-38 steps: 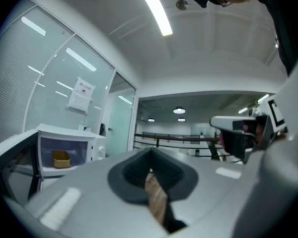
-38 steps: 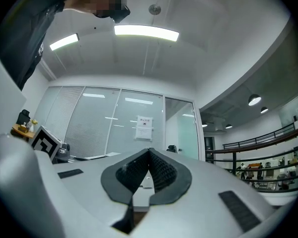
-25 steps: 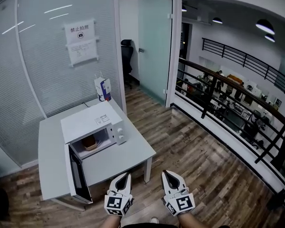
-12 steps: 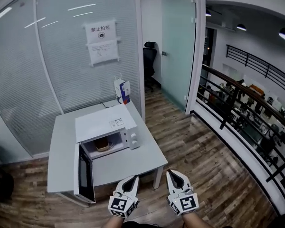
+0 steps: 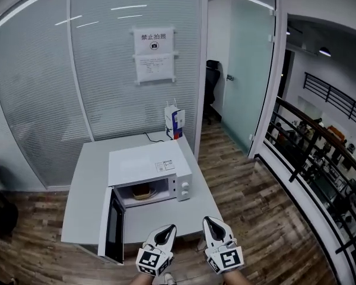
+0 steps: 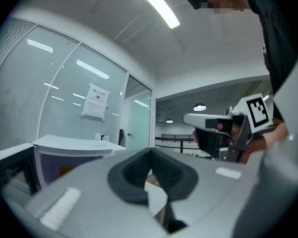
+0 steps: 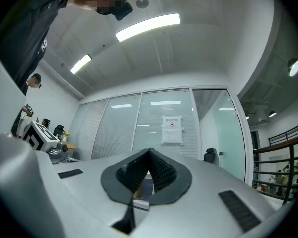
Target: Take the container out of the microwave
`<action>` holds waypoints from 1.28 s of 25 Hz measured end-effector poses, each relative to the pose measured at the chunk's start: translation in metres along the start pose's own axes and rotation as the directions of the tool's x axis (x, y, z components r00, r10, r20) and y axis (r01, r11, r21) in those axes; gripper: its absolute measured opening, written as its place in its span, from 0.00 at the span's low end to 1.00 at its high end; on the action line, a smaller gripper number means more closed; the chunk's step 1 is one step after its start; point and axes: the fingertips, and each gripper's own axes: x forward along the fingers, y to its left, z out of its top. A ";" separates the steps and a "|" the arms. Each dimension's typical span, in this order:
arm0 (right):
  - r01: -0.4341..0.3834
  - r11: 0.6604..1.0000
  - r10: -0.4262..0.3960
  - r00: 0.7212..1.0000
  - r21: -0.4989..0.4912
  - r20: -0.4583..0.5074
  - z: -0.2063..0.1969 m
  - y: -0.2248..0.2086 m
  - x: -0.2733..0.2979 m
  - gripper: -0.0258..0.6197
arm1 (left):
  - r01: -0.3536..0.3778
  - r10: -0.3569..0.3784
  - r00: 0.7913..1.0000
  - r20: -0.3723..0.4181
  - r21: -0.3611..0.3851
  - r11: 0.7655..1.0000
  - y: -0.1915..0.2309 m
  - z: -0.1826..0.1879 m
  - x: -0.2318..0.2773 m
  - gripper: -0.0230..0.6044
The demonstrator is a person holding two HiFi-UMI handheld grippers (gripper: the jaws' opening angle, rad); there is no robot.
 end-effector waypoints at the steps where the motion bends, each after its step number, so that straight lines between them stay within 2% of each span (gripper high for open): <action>1: -0.009 1.000 0.009 1.000 -0.005 -0.001 -0.002 0.002 0.010 0.04 | -0.010 0.010 1.000 0.002 -0.003 1.000 0.009 0.000 0.004 0.04; 14: -0.056 0.998 0.056 0.997 0.008 -0.049 -0.040 0.005 0.103 0.04 | -0.089 0.089 0.996 -0.030 -0.006 0.996 0.103 -0.014 0.035 0.04; 20: -0.099 0.995 0.101 0.991 0.028 -0.084 -0.056 0.004 0.123 0.04 | -0.160 0.159 0.986 -0.055 -0.014 0.987 0.131 -0.023 0.043 0.04; 24: -0.128 0.991 0.131 0.989 0.048 -0.072 -0.073 -0.009 0.151 0.04 | -0.199 0.199 0.979 -0.047 0.006 0.980 0.154 -0.027 0.060 0.04; 27: -0.181 0.980 0.189 0.977 0.083 -0.096 -0.089 -0.008 0.169 0.04 | -0.262 0.263 0.960 -0.096 0.019 0.965 0.164 -0.040 0.062 0.04; 32: -0.293 0.948 0.310 0.938 0.121 -0.155 -0.120 0.009 0.190 0.04 | -0.362 0.360 0.917 -0.174 0.020 0.932 0.187 -0.064 0.057 0.04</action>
